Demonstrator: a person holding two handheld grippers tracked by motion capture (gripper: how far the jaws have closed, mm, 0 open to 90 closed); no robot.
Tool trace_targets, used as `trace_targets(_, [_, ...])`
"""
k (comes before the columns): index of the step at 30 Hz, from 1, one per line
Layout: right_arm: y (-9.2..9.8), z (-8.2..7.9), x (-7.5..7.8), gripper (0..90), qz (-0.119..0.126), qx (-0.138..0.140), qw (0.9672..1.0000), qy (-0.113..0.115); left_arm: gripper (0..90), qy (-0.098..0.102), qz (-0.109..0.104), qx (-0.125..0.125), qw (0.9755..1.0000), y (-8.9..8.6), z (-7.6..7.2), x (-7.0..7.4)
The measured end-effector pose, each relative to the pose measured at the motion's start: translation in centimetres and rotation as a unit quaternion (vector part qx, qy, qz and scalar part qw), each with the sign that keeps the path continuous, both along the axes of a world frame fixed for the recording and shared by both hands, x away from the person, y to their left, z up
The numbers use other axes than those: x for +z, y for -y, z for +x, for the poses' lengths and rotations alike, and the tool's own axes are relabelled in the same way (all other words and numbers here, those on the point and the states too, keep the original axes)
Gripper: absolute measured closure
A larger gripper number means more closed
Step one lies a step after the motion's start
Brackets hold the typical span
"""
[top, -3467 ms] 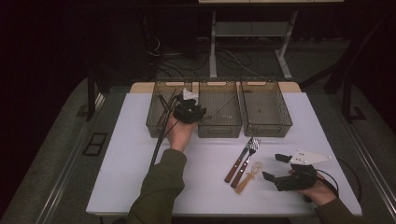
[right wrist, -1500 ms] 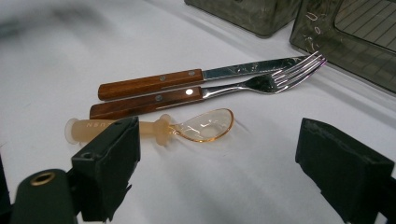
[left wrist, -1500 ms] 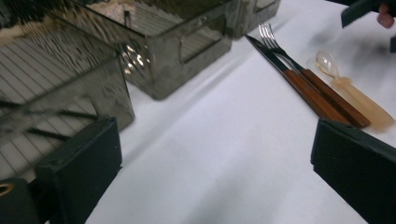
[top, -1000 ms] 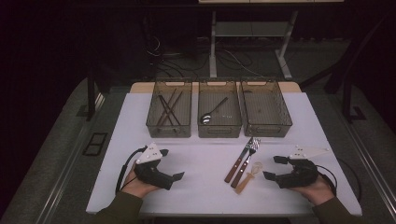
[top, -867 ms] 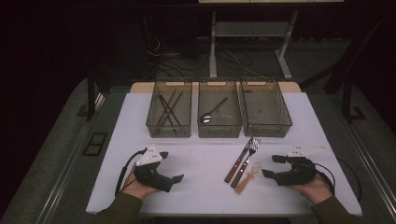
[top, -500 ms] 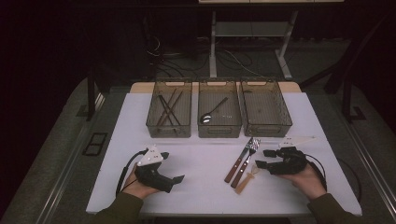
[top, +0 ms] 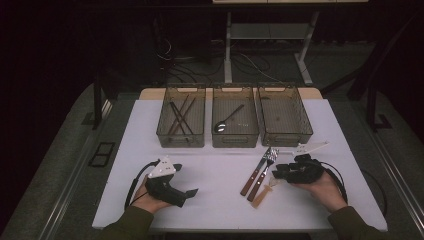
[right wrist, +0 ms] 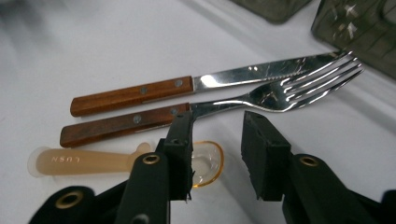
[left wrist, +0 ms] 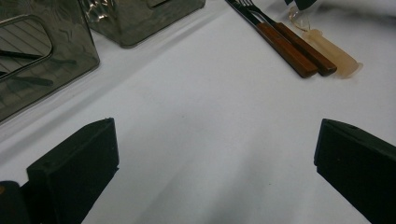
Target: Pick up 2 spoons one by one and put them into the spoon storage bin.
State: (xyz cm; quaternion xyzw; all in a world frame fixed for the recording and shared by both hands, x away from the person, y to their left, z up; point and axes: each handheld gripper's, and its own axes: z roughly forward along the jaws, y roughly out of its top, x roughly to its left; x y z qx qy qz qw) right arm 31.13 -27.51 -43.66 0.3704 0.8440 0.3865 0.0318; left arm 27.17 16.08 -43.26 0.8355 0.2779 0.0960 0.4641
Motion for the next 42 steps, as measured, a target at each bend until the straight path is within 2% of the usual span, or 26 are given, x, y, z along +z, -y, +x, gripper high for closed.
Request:
trace_targets(4, [-0.1, 0.1, -0.4, 69.4, -0.003, 0.005, 0.9999, -0.015, 0.0, -0.001, 0.0, -0.001, 1.0, 0.0, 0.0, 0.0])
trace_targets(13, [-0.1, 0.2, -0.9, 77.0, -0.013, 0.019, 0.9992, -0.034, 0.0, -0.001, 0.0, -0.004, 1.0, 0.0, 0.0, 0.0])
trace_targets(27, [1.1, 0.3, -0.8, 85.2, 0.015, 0.023, 0.9983, -0.052, 0.0, -0.005, 0.004, -0.008, 0.9999, 0.2, 0.0, -0.1])
trace_targets(42, [1.9, 0.2, 0.0, 86.7, 0.042, 0.018, 0.9979, -0.046, 0.0, -0.006, 0.003, -0.012, 0.9999, 0.2, -0.1, -0.1])
